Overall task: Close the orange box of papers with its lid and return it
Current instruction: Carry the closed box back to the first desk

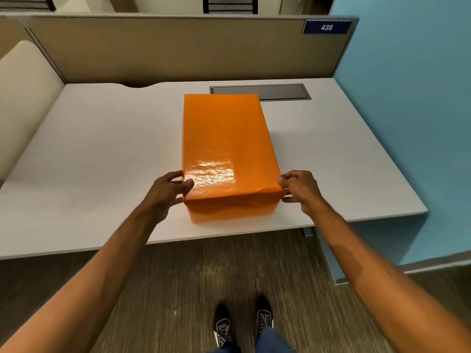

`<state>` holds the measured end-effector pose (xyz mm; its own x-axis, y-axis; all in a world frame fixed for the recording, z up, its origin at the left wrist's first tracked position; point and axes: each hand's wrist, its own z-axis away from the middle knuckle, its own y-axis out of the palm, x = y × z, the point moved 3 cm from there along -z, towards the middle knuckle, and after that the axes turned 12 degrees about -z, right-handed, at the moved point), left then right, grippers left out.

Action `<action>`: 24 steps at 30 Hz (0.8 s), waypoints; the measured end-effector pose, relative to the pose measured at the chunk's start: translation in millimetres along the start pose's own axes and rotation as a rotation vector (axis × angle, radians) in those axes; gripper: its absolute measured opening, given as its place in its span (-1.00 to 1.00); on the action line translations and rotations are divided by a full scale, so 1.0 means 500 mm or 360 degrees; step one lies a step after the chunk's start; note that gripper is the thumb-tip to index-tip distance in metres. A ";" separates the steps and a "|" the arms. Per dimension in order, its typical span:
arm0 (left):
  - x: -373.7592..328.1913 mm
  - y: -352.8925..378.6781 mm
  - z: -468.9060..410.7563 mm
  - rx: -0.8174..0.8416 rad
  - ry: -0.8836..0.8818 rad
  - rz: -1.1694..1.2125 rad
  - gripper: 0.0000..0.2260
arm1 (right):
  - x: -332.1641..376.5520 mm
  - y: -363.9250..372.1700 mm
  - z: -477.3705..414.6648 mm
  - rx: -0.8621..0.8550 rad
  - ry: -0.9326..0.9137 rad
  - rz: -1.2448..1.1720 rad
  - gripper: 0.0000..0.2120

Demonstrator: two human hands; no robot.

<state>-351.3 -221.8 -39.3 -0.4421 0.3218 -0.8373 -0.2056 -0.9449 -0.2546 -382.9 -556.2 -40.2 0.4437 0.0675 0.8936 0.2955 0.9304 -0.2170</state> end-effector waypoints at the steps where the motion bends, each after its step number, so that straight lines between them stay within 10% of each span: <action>1: 0.000 -0.001 -0.002 0.0003 0.0003 0.0007 -0.51 | 0.001 0.000 0.000 0.0013 0.0002 -0.0027 -0.75; 12: -0.047 -0.005 -0.065 -0.0020 0.0011 0.0033 -0.47 | 0.054 0.023 -0.068 0.0006 -0.0287 0.0048 -0.48; 24: -0.158 -0.027 -0.238 -0.0211 0.0057 -0.0105 -0.76 | 0.152 0.079 -0.289 0.0133 -0.0361 0.0049 -0.61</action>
<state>-209.9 -241.7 -27.5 -0.3995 0.3833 -0.8328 -0.1150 -0.9222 -0.3692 -215.5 -566.3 -37.5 0.2471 0.1668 0.9545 0.2097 0.9525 -0.2208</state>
